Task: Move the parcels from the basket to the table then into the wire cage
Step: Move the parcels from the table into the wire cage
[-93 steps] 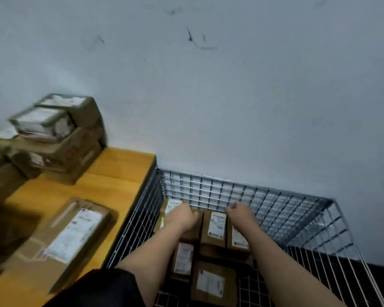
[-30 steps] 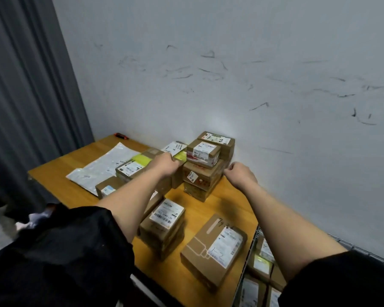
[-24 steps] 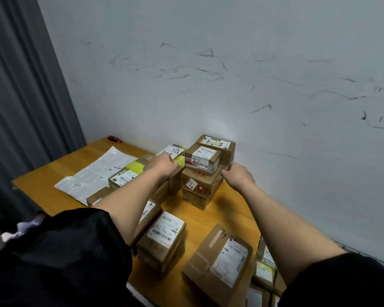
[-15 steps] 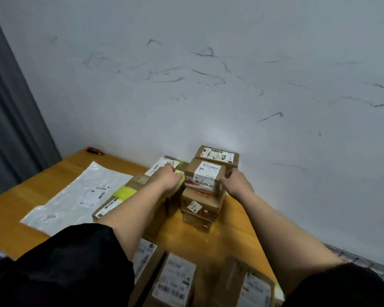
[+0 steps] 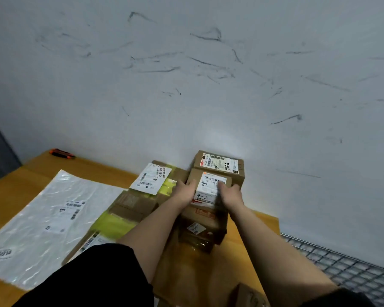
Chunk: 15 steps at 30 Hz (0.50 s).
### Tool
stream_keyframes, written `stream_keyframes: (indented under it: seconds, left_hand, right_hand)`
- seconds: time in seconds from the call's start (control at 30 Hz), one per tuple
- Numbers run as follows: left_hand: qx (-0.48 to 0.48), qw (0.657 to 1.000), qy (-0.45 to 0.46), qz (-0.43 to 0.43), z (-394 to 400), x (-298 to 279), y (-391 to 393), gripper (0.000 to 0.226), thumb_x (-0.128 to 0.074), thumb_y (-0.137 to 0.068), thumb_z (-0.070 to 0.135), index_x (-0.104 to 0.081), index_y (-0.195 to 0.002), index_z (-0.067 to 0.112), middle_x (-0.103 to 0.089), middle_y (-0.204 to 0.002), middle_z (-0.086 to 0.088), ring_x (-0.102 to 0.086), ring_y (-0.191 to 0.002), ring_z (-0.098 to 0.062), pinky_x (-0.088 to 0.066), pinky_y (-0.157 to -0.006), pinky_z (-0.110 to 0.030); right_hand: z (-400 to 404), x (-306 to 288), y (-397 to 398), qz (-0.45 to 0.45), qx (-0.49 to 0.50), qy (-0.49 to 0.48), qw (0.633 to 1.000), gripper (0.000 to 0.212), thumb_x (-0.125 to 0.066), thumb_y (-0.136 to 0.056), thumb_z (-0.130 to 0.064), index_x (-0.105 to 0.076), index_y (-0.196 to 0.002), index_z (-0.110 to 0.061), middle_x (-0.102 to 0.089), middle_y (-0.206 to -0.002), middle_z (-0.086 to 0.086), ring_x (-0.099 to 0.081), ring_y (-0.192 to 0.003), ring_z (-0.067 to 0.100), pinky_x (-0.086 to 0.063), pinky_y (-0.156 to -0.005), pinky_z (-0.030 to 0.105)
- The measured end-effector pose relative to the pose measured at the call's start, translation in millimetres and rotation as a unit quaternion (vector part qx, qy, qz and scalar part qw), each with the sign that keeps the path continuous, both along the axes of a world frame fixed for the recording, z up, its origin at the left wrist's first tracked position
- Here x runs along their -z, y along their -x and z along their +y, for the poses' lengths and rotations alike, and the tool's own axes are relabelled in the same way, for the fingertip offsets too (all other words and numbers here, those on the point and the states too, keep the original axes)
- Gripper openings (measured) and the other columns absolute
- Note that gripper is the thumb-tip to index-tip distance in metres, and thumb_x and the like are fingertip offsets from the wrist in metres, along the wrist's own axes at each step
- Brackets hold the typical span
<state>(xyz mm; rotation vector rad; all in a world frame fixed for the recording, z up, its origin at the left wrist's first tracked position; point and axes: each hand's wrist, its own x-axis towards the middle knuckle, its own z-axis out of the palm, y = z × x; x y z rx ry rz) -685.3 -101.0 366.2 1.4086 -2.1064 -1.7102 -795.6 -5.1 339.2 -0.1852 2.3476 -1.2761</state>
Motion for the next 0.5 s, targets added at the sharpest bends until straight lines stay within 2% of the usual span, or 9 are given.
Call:
stream_keyframes:
  seconds: [0.13,0.27,0.37,0.5]
  left_hand:
    - [-0.010,0.998,-0.040,0.036,3.1,3.7,7.8,0.062,-0.037,-0.097,0.043,-0.026,-0.145,0.005,-0.045,-0.139,-0.018,-0.048,-0.122,-0.033,-0.040,-0.104,-0.047]
    - [-0.029,0.998,-0.026,0.039,10.0,2.5,7.2,0.056,-0.036,-0.100,0.037,-0.027,-0.145,0.006,-0.045,-0.139,-0.015,-0.048,-0.122,-0.031,-0.042,-0.099,-0.039]
    - [-0.048,0.997,-0.013,0.058,17.7,-5.9,-1.1,0.054,-0.038,-0.099,0.038,-0.032,-0.143,0.008,-0.052,-0.132,-0.013,-0.052,-0.116,-0.030,-0.044,-0.098,-0.040]
    - [-0.080,0.990,-0.001,0.116,41.8,-29.6,-13.3,0.056,-0.046,-0.092,0.047,-0.040,-0.138,0.015,-0.056,-0.127,-0.008,-0.057,-0.110,-0.029,-0.047,-0.096,-0.044]
  right_hand:
    - [-3.0,2.7,2.7,-0.014,-0.003,0.019,1.000,0.054,-0.050,-0.094,-0.039,-0.047,-0.132,-0.001,-0.058,-0.128,0.016,-0.057,-0.115,0.036,-0.044,-0.102,0.045]
    - [1.0,0.0,-2.0,0.006,-0.005,0.022,1.000,0.052,-0.048,-0.092,-0.041,-0.049,-0.130,-0.007,-0.060,-0.126,0.012,-0.057,-0.113,0.035,-0.045,-0.101,0.048]
    - [10.3,-12.1,-10.7,0.018,-0.010,0.035,0.999,0.054,-0.046,-0.090,-0.045,-0.049,-0.132,-0.011,-0.060,-0.127,0.010,-0.057,-0.113,0.034,-0.045,-0.101,0.048]
    - [36.5,-32.9,-18.1,0.030,0.008,0.102,0.994,0.059,-0.048,-0.086,-0.048,-0.047,-0.135,-0.016,-0.059,-0.128,0.007,-0.057,-0.114,0.031,-0.045,-0.100,0.048]
